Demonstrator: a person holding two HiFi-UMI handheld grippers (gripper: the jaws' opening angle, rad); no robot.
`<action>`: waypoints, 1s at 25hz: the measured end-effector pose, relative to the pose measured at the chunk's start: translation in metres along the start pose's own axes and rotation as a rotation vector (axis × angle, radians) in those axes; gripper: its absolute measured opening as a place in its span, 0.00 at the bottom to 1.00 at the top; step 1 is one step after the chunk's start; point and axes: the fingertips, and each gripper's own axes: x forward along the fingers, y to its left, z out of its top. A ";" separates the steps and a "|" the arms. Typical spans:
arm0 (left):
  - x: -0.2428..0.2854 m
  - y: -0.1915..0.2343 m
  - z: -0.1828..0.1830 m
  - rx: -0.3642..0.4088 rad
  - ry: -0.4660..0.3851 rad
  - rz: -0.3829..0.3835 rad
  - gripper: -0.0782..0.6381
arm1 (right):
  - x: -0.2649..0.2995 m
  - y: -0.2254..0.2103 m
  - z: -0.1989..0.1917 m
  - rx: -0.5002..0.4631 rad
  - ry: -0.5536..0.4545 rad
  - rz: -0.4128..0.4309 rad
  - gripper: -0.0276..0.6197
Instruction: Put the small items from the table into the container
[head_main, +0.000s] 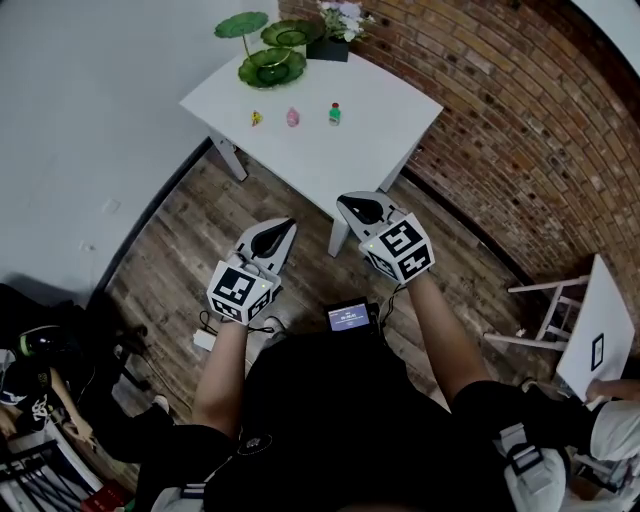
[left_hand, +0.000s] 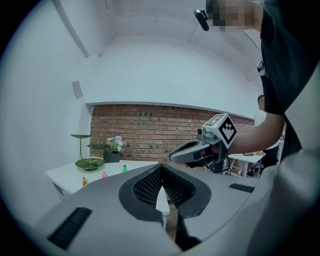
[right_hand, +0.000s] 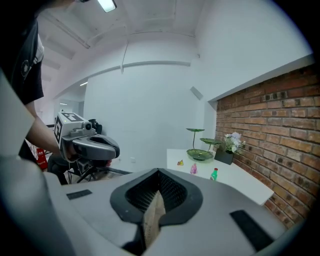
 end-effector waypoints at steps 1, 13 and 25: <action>0.002 -0.002 0.000 0.000 0.003 0.007 0.12 | -0.001 -0.002 -0.002 0.001 -0.001 0.007 0.06; -0.006 0.011 -0.016 -0.042 0.030 0.101 0.12 | 0.008 -0.012 -0.026 0.052 0.029 0.056 0.06; 0.012 0.101 -0.014 -0.052 0.000 0.014 0.12 | 0.069 -0.034 -0.004 0.076 0.069 -0.047 0.06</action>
